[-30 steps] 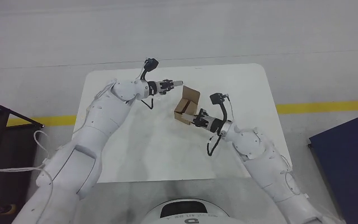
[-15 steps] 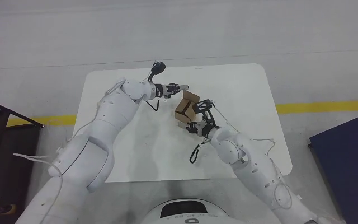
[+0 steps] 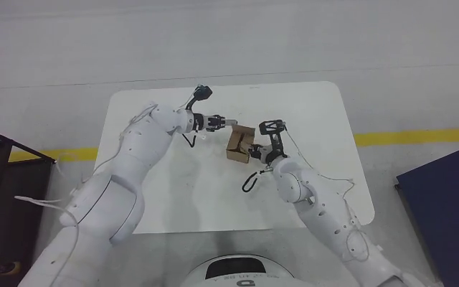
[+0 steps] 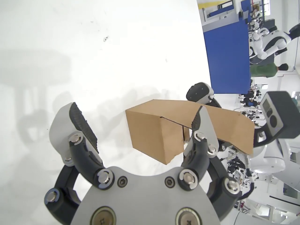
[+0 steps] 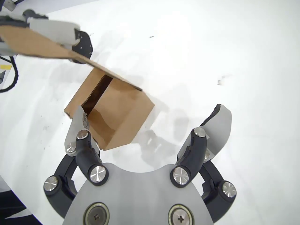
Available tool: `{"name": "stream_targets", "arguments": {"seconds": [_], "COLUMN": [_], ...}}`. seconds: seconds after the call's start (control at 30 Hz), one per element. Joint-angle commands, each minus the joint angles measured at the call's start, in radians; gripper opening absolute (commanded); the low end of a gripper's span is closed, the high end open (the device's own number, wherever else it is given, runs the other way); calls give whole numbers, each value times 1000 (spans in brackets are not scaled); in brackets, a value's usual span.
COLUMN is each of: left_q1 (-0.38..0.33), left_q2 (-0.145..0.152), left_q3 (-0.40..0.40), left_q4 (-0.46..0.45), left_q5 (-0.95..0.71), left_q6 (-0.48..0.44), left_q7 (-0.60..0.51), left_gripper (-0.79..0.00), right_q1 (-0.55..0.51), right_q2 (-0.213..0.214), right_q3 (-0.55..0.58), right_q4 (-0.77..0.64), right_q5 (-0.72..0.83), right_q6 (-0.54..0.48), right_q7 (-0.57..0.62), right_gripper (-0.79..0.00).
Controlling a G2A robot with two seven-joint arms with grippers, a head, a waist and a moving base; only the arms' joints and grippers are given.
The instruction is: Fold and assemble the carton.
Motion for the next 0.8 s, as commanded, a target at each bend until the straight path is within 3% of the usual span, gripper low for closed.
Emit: {"name": "stream_targets", "arguments": {"seconds": [0.0, 0.27, 0.4, 0.57, 0.77], "left_q1": [5, 28, 43, 57, 67], "left_q2": [5, 31, 44, 58, 70], "left_q3": [-3, -15, -29, -43, -57], "left_q4": [-5, -49, -78, -111, -154], "left_q5": [6, 35, 36, 45, 52], "left_q6": [-14, -57, -53, -20, 3], "left_q7": [-5, -20, -19, -11, -15], "left_gripper": [0, 0, 0, 0, 0], "right_q1": [-7, -18, -37, -71, -70], "right_q2": [0, -3, -1, 15, 24], "right_q3": [16, 45, 80, 120, 93], "right_q4": [-1, 7, -21, -56, -96], "right_q5": [4, 8, 96, 152, 26], "right_q6": [5, 12, -75, -227, -194], "right_q7": [-18, -56, -43, 113, 290], "right_gripper": [0, 0, 0, 0, 0]}}
